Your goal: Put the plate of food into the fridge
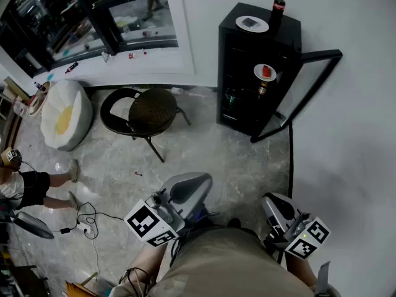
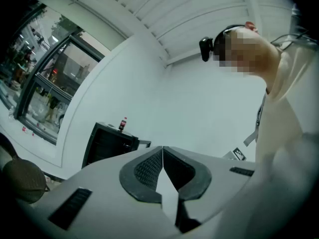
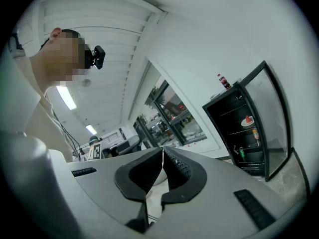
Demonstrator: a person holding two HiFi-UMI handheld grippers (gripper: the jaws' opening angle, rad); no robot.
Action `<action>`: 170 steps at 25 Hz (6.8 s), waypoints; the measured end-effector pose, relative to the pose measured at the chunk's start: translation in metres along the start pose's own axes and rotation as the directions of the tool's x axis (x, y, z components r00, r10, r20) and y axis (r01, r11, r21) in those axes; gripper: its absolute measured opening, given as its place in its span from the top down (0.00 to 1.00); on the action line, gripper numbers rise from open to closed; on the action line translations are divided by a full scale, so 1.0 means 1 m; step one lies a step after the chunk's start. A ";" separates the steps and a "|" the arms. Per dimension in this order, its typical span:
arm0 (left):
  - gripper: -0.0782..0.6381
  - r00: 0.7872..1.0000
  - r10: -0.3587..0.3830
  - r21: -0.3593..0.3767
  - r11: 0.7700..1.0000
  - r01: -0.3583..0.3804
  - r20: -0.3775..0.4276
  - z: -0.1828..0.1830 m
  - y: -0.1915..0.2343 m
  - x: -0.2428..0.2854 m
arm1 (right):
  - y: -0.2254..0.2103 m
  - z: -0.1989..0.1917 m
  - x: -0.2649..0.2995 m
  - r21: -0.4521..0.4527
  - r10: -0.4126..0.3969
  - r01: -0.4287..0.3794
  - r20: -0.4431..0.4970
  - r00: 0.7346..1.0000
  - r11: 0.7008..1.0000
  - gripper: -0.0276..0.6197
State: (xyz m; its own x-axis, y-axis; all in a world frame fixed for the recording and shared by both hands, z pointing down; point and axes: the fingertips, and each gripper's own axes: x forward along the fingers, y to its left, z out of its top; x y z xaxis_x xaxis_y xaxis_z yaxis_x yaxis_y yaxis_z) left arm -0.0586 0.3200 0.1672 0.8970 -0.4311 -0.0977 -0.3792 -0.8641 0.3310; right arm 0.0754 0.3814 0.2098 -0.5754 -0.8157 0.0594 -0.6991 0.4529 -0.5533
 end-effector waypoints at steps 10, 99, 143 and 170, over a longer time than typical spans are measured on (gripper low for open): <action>0.87 1.000 -0.031 0.044 0.999 0.031 0.001 -0.017 -0.077 0.051 | -0.018 0.014 -0.079 -0.033 0.004 -0.002 0.050 0.999 0.999 0.92; 0.87 0.987 0.155 0.157 0.977 -0.146 -0.046 0.032 0.141 0.085 | -0.107 0.050 0.172 -0.085 0.024 -0.041 -0.193 0.981 0.996 0.92; 0.87 0.983 0.130 0.193 0.976 -0.104 -0.127 0.016 0.165 0.309 | -0.307 0.137 0.143 0.015 -0.047 0.052 -0.224 0.973 0.999 0.92; 0.87 0.978 0.202 0.062 0.978 -0.198 -0.057 0.062 0.351 0.199 | -0.275 0.150 0.343 -0.321 -0.156 0.060 -0.282 0.947 0.945 0.92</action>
State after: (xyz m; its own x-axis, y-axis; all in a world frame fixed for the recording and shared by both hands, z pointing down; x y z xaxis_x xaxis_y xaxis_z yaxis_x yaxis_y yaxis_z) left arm -0.0272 -0.0857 0.2054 0.8134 -0.5812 0.0247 -0.5630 -0.7759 0.2847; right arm 0.1337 -0.0769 0.2580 -0.5555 -0.7413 0.3767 -0.8315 0.4947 -0.2527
